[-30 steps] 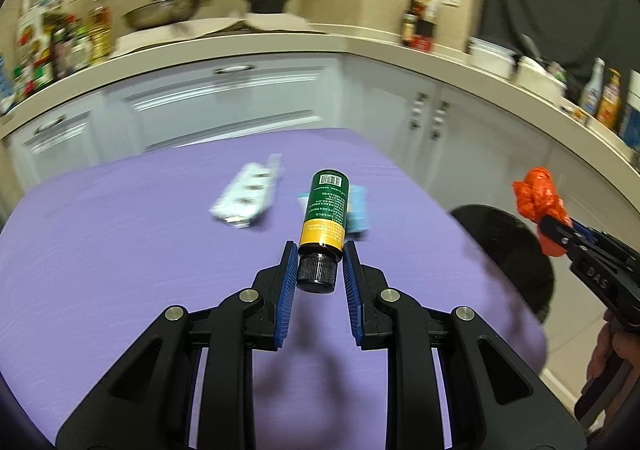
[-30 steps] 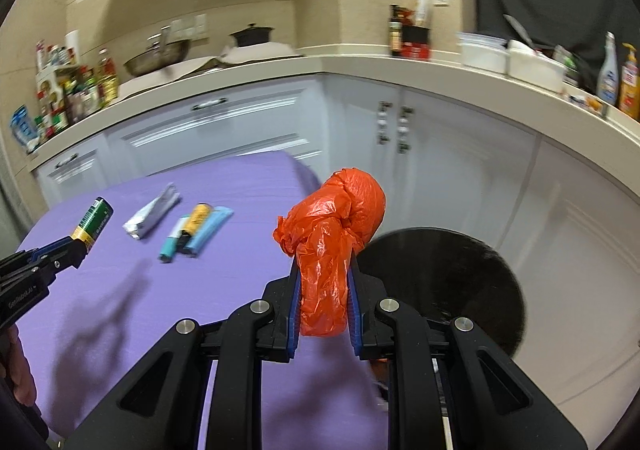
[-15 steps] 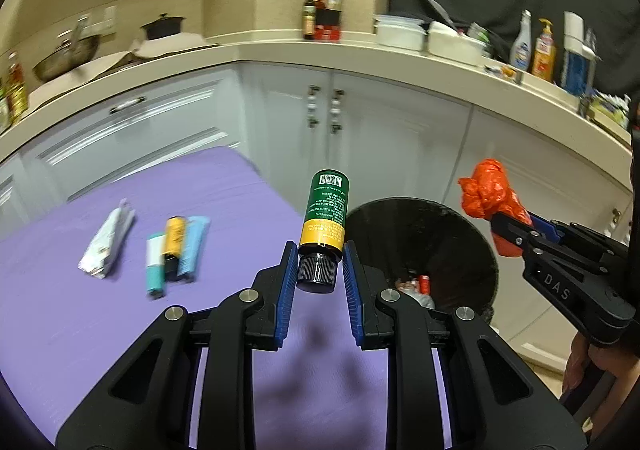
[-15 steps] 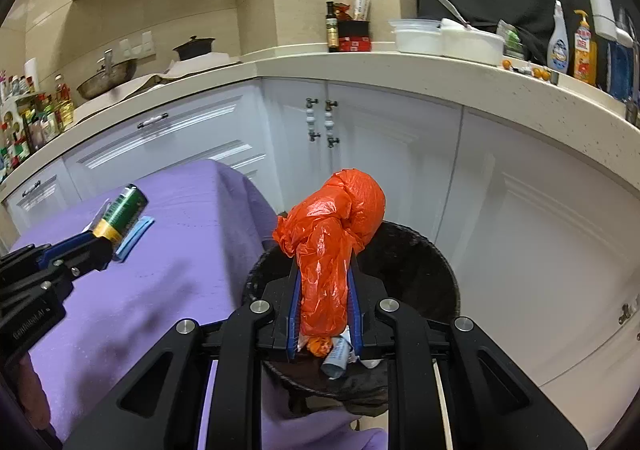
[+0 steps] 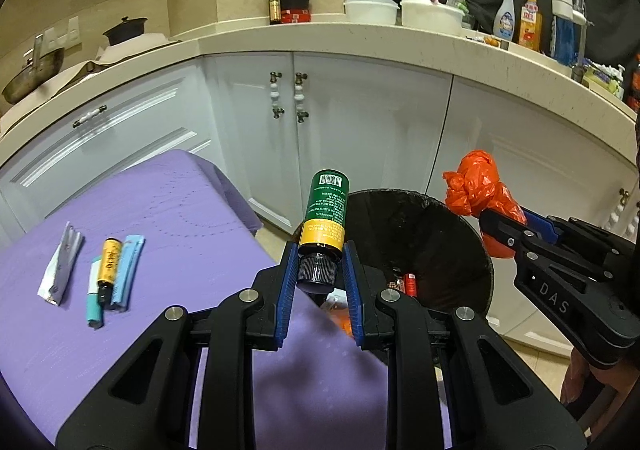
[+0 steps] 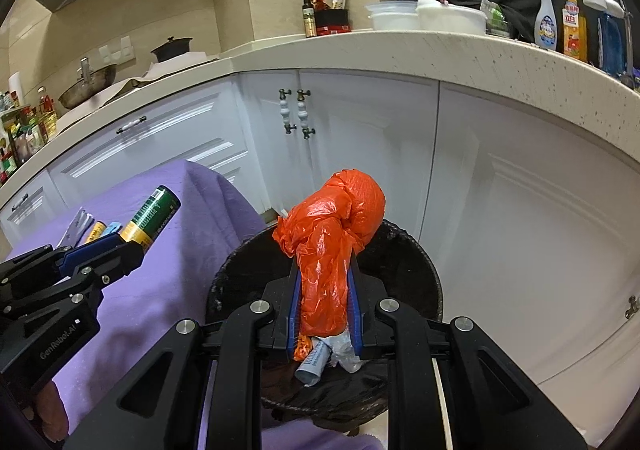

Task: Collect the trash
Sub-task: 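Carry the green bottle and red bag over the bin and open both tools, then move the right tool to the table and grasp the light blue tube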

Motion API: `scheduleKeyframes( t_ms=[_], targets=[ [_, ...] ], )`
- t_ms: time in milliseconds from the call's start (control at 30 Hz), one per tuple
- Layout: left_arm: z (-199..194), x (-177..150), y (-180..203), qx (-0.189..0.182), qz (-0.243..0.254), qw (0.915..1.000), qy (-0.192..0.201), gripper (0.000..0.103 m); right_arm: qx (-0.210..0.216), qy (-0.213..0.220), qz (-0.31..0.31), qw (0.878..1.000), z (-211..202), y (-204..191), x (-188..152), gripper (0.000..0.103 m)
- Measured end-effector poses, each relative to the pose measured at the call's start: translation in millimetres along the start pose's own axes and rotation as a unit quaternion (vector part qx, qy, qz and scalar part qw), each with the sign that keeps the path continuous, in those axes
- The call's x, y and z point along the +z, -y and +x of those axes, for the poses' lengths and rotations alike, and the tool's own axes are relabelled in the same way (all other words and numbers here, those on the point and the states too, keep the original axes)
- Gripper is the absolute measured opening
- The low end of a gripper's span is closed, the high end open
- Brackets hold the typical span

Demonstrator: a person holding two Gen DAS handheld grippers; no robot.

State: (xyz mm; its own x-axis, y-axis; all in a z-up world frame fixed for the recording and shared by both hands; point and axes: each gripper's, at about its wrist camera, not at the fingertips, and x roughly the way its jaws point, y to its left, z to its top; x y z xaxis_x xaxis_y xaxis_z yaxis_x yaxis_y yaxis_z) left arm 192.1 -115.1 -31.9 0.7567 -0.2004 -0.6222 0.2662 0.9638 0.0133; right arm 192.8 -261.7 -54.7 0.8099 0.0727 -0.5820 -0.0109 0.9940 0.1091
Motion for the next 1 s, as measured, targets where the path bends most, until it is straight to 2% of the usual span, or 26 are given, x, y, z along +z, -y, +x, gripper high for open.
scheduleKeyframes(
  t_ms=[200, 233, 300, 333, 367, 400, 433, 700, 1000],
  targets=[
    [19.2, 8.0, 12.5, -0.009, 0.011, 0.9999, -0.008, 0.022, -0.002, -0.004, 0.010, 1.000, 15.7, 9.5, 3.5, 0.020],
    [23.2, 8.9, 14.5, -0.013, 0.014, 0.9998, -0.011, 0.023, 0.000, -0.006, 0.012, 1.000, 18.9, 11.0, 3.4, 0.023],
    [31.3, 9.3, 18.1, -0.018, 0.020, 0.9995, -0.019, 0.024, -0.003, -0.008, 0.018, 1.000, 24.7, 13.6, 2.4, 0.037],
    [35.6, 9.4, 19.6, -0.018, 0.022, 0.9994, -0.022, 0.030, -0.006, -0.008, 0.019, 1.000, 26.1, 14.2, 2.2, 0.044],
    [38.1, 9.8, 19.8, -0.018, 0.022, 0.9993, -0.024, 0.035, -0.009, -0.009, 0.020, 1.000, 27.8, 15.1, 1.4, 0.046],
    [39.8, 9.5, 19.4, -0.017, 0.020, 0.9994, -0.024, 0.044, -0.009, -0.010, 0.021, 1.000, 28.5, 15.9, 1.4, 0.046],
    [40.3, 9.2, 18.7, -0.017, 0.018, 0.9994, -0.024, 0.046, -0.010, -0.011, 0.023, 1.000, 28.9, 16.4, 0.7, 0.046],
    [26.0, 8.8, 7.9, -0.010, 0.001, 0.9999, -0.012, 0.046, -0.017, -0.010, 0.025, 0.999, 22.0, 15.9, 0.2, 0.046],
    [-5.7, 2.2, -33.3, 0.022, -0.035, 0.9991, 0.002, 0.047, 0.002, -0.005, 0.016, 1.000, 13.9, -11.2, 5.2, 0.049]
  ],
)
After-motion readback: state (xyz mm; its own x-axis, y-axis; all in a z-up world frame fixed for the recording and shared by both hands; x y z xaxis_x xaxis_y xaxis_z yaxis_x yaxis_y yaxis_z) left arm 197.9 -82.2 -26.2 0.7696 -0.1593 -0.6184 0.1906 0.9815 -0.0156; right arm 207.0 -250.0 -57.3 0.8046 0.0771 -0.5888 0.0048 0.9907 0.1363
